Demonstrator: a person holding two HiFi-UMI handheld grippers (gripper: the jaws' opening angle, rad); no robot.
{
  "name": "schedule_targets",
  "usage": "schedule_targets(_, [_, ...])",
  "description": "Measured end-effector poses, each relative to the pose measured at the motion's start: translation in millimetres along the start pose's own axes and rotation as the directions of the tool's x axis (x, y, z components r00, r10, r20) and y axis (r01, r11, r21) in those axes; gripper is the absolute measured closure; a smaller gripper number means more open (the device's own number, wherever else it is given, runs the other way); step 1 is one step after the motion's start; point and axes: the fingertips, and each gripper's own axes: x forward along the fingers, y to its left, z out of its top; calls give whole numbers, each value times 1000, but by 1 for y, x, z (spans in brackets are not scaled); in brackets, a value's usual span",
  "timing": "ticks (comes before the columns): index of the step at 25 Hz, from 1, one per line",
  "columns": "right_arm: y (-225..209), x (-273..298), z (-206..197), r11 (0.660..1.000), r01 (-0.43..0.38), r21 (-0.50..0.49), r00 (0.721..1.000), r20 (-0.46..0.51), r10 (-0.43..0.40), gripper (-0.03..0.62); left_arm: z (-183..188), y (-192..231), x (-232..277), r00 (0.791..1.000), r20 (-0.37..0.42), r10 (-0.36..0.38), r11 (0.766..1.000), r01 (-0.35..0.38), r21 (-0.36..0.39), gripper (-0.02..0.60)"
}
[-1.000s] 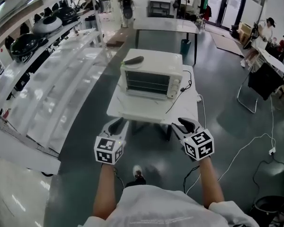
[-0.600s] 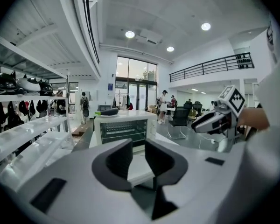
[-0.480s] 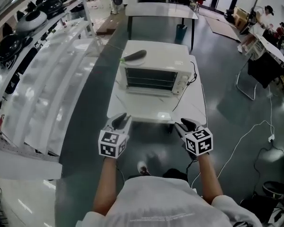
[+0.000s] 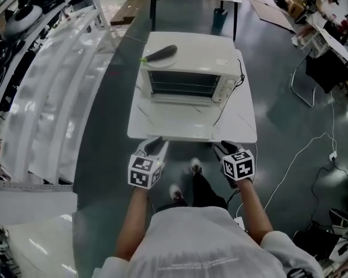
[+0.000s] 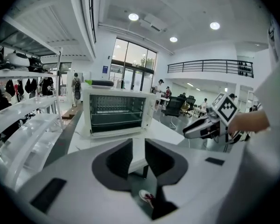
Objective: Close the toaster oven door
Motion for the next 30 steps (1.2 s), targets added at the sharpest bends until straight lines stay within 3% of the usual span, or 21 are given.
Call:
schedule_targets(4, [-13,28,-31,996,32,82,998,-61,-27,450,-20,0,9,998,-55,-9,1000,8,-20,497])
schedule_targets(12, [-17,91,-77,990,24,139,989,-150,-3,449,-43,10,16,992,-123,8,1000,-10,-21,499])
schedule_targets(21, [-36,122,-66,968,82,237,992,-115,-56,451,-61,25,11,989,-147,33,998,-40,-43,500])
schedule_targets(26, [-38,115,-59,969,94,229,991,-114,-70,465,-54,32,10,991,-126,47,998,-53,-46,499])
schedule_targets(30, [-35,103,-36,975,66,212,997,-58,-55,465,-40,36,8,994,-92,55,997,-59,-41,499])
